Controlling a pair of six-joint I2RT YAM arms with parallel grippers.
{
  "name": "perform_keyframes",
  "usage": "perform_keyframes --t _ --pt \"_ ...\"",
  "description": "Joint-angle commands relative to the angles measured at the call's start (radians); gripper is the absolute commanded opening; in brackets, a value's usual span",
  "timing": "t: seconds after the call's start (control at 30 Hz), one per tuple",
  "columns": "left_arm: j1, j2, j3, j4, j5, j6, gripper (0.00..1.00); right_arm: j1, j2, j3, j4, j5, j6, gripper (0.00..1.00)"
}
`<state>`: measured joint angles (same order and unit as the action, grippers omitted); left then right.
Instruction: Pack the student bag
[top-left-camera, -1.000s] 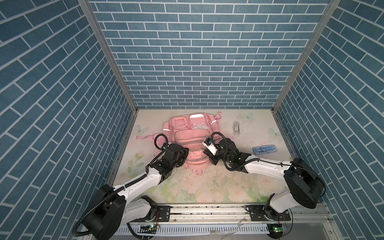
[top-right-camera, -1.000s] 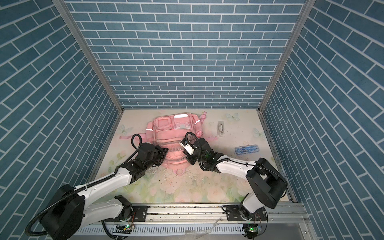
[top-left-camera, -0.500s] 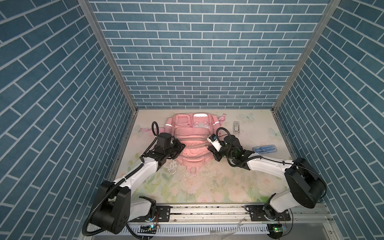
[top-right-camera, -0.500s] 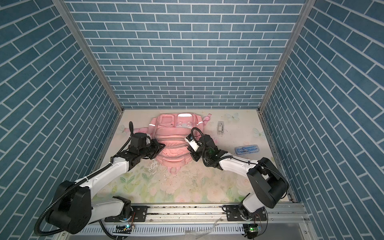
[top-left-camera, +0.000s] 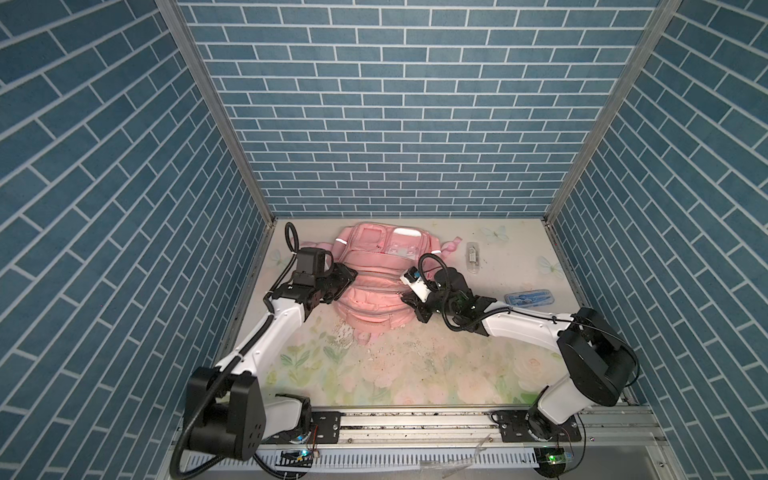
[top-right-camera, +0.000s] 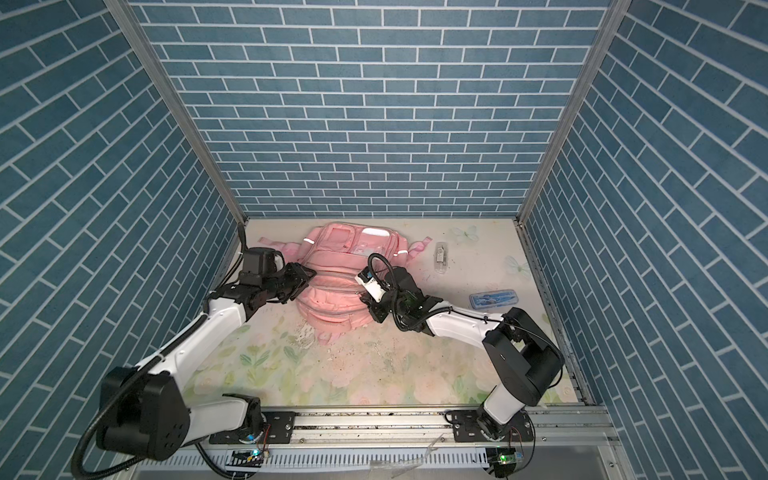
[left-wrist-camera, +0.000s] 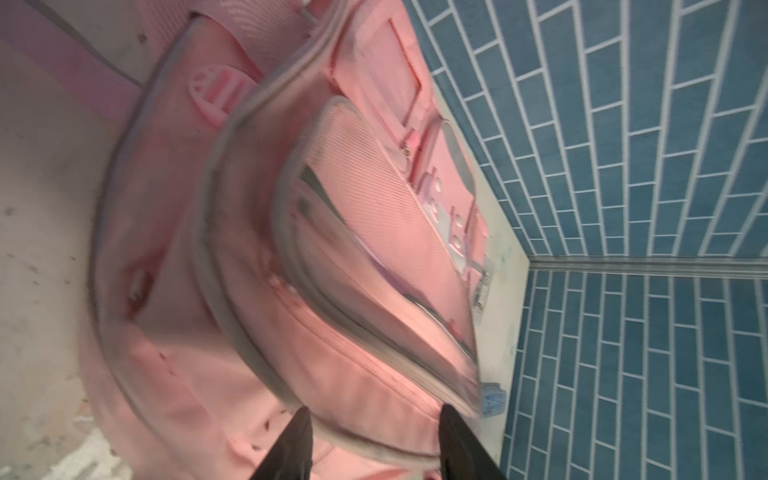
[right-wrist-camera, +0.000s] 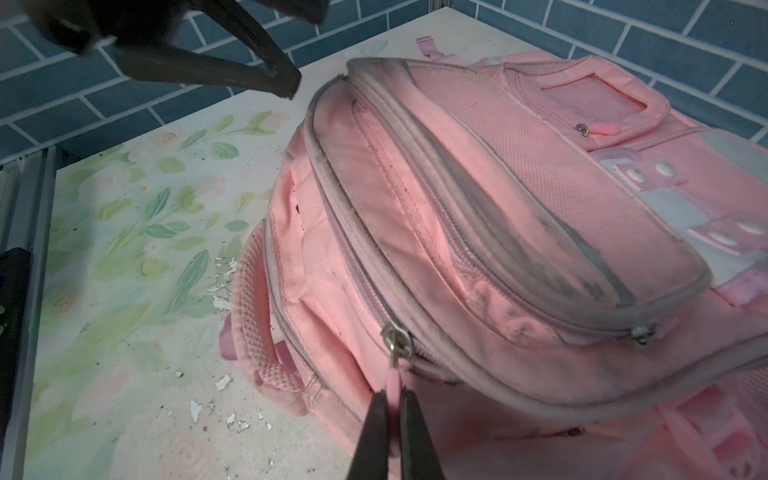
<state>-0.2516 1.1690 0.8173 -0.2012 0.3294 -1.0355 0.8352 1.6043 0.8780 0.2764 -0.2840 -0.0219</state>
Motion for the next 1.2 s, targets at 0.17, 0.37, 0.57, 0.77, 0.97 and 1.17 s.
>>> perform_keyframes --t 0.17,0.37,0.57,0.77,0.97,1.17 --pt "-0.300 -0.126 -0.249 0.290 -0.276 -0.449 0.53 0.020 0.003 0.020 0.043 0.011 0.014 0.00" --pt "-0.382 -0.025 -0.207 0.326 -0.393 -0.496 0.54 0.033 -0.015 -0.005 0.062 0.030 0.011 0.00" --pt "-0.440 -0.002 -0.162 0.292 -0.536 -0.518 0.54 0.042 -0.026 -0.024 0.081 0.045 0.011 0.00" --pt "-0.428 0.077 -0.145 0.311 -0.549 -0.534 0.54 0.047 -0.020 -0.019 0.070 0.041 0.000 0.00" --pt "-0.431 0.137 -0.174 0.355 -0.525 -0.592 0.53 0.050 -0.017 -0.017 0.072 0.047 0.000 0.00" --pt "-0.430 0.176 -0.139 0.385 -0.527 -0.554 0.32 0.065 -0.008 -0.007 0.057 0.061 -0.019 0.00"
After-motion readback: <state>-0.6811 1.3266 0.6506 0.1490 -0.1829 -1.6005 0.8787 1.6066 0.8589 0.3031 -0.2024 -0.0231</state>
